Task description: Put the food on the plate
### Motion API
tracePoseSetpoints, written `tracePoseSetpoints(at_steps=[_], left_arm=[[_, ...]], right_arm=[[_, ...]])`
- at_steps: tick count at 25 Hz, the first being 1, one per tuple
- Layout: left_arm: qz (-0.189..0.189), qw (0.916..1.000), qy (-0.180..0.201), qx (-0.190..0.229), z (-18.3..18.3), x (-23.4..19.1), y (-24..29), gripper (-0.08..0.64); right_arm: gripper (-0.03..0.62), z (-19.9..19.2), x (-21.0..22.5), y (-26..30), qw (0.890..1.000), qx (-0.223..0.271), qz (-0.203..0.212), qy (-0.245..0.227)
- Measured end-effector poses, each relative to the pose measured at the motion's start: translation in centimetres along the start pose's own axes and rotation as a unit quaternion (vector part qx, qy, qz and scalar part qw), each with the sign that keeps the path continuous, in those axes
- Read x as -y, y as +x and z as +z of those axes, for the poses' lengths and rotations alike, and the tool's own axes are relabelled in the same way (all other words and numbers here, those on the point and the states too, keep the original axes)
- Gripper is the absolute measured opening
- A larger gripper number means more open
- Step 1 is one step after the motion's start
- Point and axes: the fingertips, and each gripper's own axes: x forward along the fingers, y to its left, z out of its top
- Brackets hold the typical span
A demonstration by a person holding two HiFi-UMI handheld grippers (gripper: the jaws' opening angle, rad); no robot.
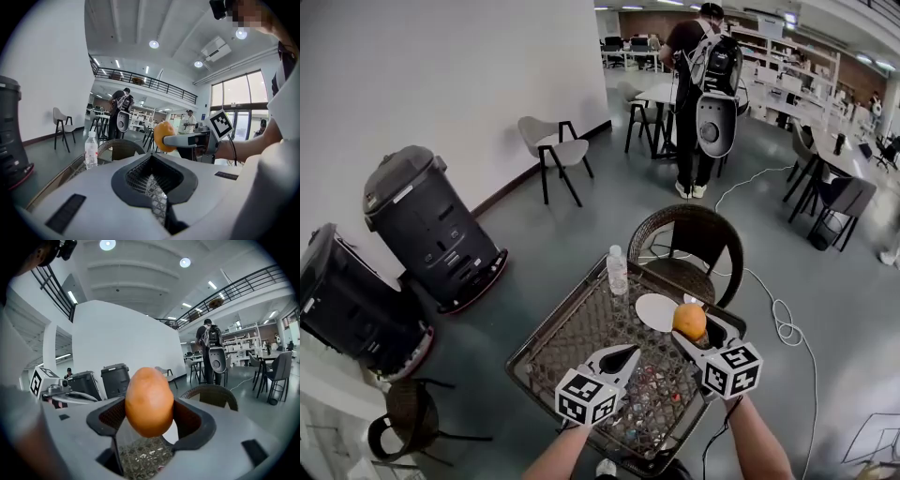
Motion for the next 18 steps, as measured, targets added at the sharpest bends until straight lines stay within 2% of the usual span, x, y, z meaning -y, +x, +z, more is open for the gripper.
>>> tracePoseSetpoints(at_steps=[9, 18], left_arm=[[0.044, 0.9979, -0.021, -0.044, -3.4, -4.3, 3.3, 0.008], [0.084, 0.9931, -0.044, -0.069, -4.7, -6.5, 3.0, 0.008]], right_arm=[[0.322, -5.6, 5.3, 9.4, 0.996, -0.091, 0.015, -0.013], [0.322, -11.7, 8.7, 15.9, 0.98, -0.196, 0.011, -0.043]])
